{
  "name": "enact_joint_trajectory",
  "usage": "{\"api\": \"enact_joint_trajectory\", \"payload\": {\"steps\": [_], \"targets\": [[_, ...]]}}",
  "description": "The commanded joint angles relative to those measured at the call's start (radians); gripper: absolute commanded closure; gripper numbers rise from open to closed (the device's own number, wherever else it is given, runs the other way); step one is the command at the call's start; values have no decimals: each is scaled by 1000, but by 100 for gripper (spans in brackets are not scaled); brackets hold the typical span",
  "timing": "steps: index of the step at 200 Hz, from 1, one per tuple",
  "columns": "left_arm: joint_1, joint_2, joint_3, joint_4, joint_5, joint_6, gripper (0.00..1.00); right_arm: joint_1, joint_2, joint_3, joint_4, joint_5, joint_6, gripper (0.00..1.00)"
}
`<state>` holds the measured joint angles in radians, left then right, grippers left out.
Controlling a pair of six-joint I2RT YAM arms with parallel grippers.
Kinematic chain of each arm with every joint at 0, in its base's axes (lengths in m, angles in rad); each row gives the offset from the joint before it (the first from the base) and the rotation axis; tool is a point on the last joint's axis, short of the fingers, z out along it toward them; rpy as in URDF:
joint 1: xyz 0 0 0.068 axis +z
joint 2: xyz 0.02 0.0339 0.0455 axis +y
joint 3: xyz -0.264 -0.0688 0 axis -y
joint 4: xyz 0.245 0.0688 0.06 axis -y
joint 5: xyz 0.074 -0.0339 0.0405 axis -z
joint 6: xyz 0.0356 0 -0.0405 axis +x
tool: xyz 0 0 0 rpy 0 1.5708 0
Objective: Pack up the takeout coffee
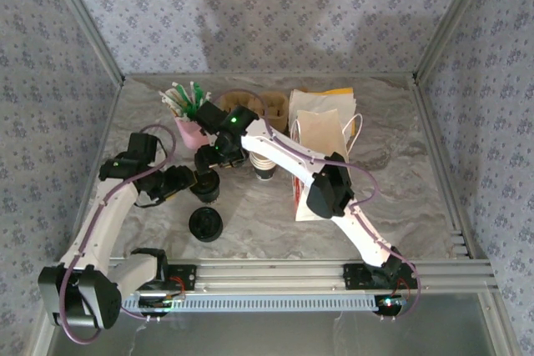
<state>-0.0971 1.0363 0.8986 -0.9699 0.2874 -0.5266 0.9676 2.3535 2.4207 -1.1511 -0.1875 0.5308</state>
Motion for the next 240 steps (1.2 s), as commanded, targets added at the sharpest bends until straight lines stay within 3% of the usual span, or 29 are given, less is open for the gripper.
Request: {"api": "enact_joint_trajectory", "payload": {"steps": [1, 45, 86, 130, 154, 187, 240], "targets": [[6, -38, 67, -53, -23, -4, 31, 8, -82, 44, -21, 5, -23, 27], [6, -162, 159, -76, -101, -60, 9, 26, -195, 33, -41, 59, -83, 27], [6, -212, 245, -117, -81, -84, 15, 37, -407, -66, -52, 127, -135, 27], [-32, -211, 322, -158, -17, -100, 15, 31, -648, -149, -140, 216, -149, 26], [-137, -199, 374, -146, -64, -141, 14, 22, -763, -205, -186, 278, -155, 25], [-350, -133, 432, -119, -185, -194, 14, -12, -924, -321, -191, 333, -137, 24], [-671, 9, 453, -72, -389, -239, 13, -122, -1142, -529, -151, 302, -100, 24]]}}
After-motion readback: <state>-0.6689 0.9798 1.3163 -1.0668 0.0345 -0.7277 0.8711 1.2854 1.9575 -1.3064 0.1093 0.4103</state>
